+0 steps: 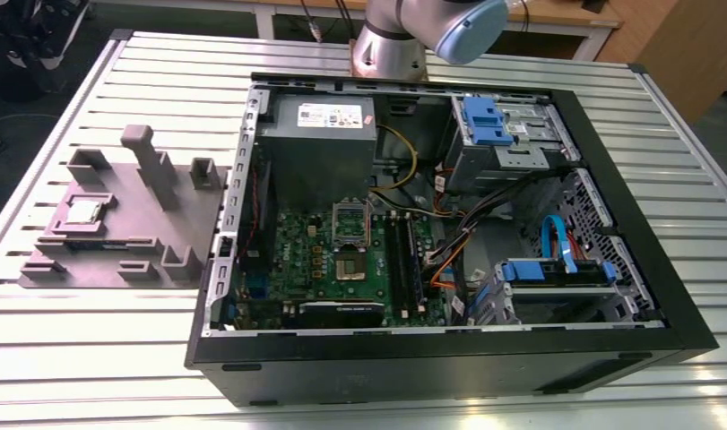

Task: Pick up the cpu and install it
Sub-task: 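Reach for the cpu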

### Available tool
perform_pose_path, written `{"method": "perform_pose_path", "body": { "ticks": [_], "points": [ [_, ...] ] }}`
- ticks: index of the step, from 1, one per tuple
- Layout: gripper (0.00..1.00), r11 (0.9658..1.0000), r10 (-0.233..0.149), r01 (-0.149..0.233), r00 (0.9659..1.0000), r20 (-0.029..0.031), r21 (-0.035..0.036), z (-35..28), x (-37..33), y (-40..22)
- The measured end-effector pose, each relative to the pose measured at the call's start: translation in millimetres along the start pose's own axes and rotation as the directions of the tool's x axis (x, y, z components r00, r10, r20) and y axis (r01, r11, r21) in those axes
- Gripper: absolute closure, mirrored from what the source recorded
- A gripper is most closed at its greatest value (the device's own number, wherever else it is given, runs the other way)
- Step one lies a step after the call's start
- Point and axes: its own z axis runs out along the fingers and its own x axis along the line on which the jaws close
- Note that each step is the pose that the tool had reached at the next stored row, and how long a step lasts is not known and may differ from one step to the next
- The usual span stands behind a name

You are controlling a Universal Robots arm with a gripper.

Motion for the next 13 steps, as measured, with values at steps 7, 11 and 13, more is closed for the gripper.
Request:
{"method": "perform_pose_path", "body": {
  "ticks": [7,11,13],
  "points": [
    [0.89,1.0000,0.000,0.000,1.0000,-0.0001,0.0001,0.1,5.1,-0.1],
    [0.89,1.0000,0.000,0.000,1.0000,0.0000,0.0000,0.2,8.2,-0.2],
    [0.89,1.0000,0.000,0.000,1.0000,-0.0001,0.0000,0.2,9.7,-0.2]
  ]
}}
